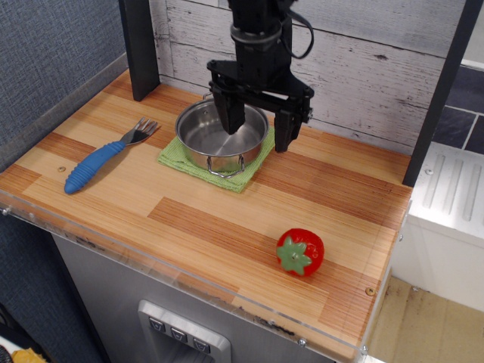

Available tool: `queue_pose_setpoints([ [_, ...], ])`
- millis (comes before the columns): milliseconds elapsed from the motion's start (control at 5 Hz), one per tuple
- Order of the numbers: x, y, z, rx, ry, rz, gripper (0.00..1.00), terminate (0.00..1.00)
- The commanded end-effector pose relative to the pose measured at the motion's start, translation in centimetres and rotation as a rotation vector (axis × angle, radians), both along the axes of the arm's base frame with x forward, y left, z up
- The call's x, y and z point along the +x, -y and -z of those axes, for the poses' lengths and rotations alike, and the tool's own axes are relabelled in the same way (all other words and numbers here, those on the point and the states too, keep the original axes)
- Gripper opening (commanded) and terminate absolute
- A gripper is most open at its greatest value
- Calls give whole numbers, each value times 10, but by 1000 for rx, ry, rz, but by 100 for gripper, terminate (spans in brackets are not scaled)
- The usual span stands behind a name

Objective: Move the pot behind the red tomato

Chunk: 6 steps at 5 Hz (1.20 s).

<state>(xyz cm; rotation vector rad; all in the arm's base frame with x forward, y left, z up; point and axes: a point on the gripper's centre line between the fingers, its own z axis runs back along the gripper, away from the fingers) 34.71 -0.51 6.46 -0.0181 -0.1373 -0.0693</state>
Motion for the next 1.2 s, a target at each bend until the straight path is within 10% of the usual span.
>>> queue_pose_setpoints([
  [0, 22, -5, 12, 28, 11, -3, 100, 0],
  [200, 20, -4, 21, 31, -11, 3, 100, 0],
  [400, 20, -4, 22, 31, -9, 7, 0, 0],
  [1000, 14, -9, 3, 31, 3, 39, 0, 0],
])
